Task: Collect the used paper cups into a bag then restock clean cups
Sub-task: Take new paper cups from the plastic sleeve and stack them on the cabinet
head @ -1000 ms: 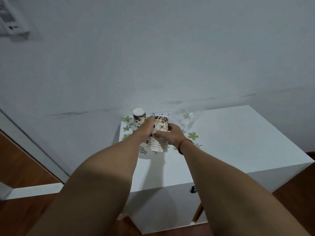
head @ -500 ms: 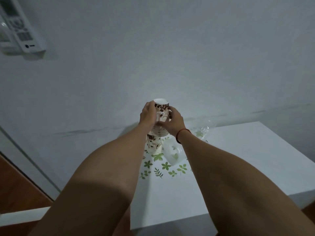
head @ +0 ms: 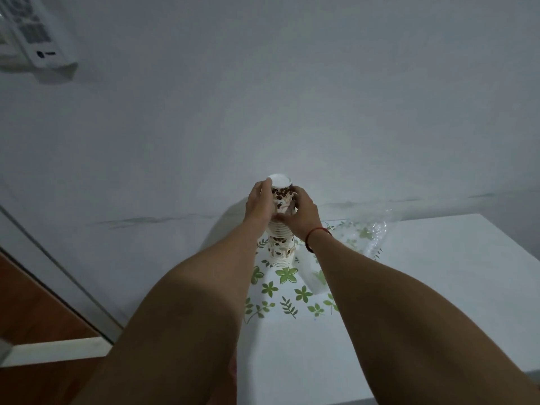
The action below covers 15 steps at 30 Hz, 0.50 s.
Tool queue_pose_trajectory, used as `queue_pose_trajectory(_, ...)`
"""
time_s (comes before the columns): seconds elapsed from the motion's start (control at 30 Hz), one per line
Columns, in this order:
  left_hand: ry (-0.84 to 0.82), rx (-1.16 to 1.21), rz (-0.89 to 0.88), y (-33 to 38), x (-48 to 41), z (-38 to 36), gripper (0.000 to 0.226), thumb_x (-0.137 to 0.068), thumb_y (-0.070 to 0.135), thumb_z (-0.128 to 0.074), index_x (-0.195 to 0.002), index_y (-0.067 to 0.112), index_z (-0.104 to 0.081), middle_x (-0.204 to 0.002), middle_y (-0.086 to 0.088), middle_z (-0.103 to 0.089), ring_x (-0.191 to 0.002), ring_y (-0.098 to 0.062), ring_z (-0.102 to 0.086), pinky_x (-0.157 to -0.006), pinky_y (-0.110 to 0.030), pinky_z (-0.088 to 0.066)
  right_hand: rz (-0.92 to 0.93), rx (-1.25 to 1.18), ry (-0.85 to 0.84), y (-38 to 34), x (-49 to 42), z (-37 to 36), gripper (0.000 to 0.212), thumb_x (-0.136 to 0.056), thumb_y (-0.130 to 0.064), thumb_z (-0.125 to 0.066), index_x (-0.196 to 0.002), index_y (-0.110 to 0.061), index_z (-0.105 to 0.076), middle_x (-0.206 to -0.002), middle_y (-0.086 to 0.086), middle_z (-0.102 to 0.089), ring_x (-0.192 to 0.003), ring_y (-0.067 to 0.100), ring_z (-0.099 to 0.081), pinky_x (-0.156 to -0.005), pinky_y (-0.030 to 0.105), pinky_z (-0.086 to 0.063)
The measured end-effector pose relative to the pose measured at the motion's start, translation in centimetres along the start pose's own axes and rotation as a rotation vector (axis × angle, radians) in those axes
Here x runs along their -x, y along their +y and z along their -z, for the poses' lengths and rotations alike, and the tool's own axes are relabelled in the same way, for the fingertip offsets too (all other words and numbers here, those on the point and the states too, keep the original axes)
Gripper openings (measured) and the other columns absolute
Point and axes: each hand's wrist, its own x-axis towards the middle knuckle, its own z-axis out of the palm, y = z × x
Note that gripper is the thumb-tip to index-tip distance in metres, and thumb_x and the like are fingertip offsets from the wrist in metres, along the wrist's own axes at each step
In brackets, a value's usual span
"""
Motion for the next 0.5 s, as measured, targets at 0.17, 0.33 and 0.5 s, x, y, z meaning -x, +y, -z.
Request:
queue_pose_trajectory(0.17,-0.043,-0.066,0.07,-3.1,-0.7,-0.6,0.052,-0.087,0.049,-0.03,-0.123,0.021,-0.056,-0.119,-0.01,-0.063,-0.112,-0.029,-0.057,-0.102,-0.047,-0.046,-0.164,0.025,-0.078,2.2,0.3,-0.9,0.069,-0.076,-0.011,-0.078,-0.134,-0.01,-0.042,-0.129,0.007,-0.058,-0.117,0.022,-0.056,-0.089,0.023,-0.041)
queue_pose_trajectory(0.33,-0.046,-0.104,0.086,-5.2,-1.9,-0.9,0.065,-0.082,0.054,-0.022,-0.124,0.017,-0.056,-0.123,-0.013,-0.061,-0.115,-0.03,-0.055,-0.104,-0.049,-0.044,-0.235,0.152,-0.096,3.9,0.1,-2.8,0.063,-0.08,-0.019,-0.075,-0.132,-0.01,-0.041,-0.125,0.011,-0.061,-0.115,0.029,-0.059,-0.097,0.037,-0.048)
queue_pose_trajectory(0.5,-0.062,-0.16,0.076,-5.1,-1.7,-0.7,0.055,-0.096,0.044,-0.024,-0.13,0.012,-0.053,-0.127,-0.016,-0.058,-0.118,-0.031,-0.054,-0.105,-0.047,-0.043,-0.229,0.197,-0.131,4.2,0.4,-2.7,0.058,-0.083,-0.017,-0.07,-0.132,-0.008,-0.039,-0.126,0.013,-0.06,-0.116,0.03,-0.058,-0.096,0.036,-0.049)
